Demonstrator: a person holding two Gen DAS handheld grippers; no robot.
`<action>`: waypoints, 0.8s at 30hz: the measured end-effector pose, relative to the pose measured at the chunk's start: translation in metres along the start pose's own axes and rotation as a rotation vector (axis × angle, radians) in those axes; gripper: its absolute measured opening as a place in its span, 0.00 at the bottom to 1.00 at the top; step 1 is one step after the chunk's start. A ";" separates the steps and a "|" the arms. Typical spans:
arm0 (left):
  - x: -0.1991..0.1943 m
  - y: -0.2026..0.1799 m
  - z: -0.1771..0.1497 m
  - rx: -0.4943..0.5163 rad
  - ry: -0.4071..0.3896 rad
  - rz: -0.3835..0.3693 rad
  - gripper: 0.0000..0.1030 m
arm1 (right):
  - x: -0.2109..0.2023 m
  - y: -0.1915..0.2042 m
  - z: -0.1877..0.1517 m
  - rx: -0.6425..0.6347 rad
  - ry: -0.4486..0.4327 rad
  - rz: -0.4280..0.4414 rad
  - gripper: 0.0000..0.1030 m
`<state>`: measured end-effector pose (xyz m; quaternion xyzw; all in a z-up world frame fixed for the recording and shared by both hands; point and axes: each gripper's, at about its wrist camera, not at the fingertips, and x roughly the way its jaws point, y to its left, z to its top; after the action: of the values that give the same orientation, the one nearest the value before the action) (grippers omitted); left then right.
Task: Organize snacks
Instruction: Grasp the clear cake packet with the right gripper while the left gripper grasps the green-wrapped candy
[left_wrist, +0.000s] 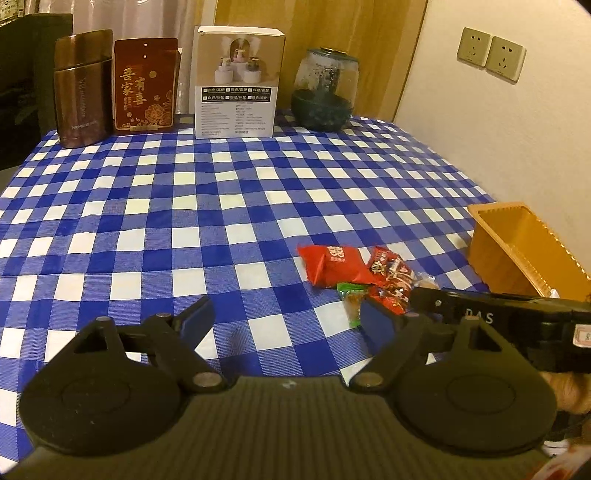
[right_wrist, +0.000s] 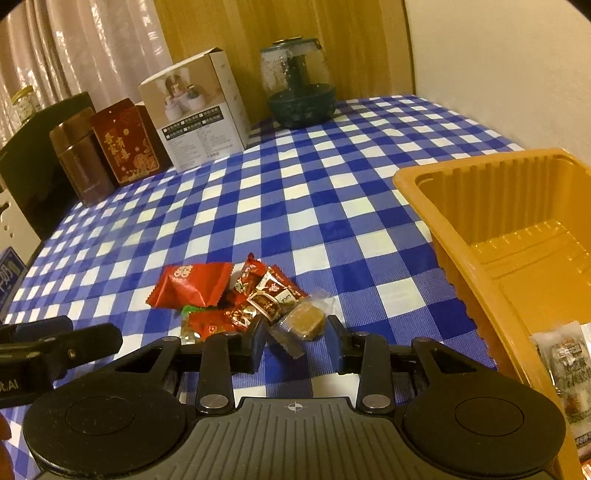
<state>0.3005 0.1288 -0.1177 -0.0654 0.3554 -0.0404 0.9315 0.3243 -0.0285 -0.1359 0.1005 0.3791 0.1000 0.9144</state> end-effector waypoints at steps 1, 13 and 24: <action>0.000 -0.001 0.000 0.001 0.001 -0.001 0.82 | 0.001 0.001 0.000 -0.001 -0.002 -0.002 0.35; 0.004 -0.003 -0.002 0.020 0.017 -0.005 0.82 | 0.015 0.009 0.006 -0.033 -0.029 -0.039 0.39; 0.008 0.001 -0.002 0.013 0.029 0.003 0.82 | 0.012 0.015 -0.003 -0.162 0.001 0.034 0.22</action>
<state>0.3049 0.1285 -0.1242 -0.0582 0.3689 -0.0422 0.9267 0.3287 -0.0102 -0.1424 0.0325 0.3684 0.1461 0.9175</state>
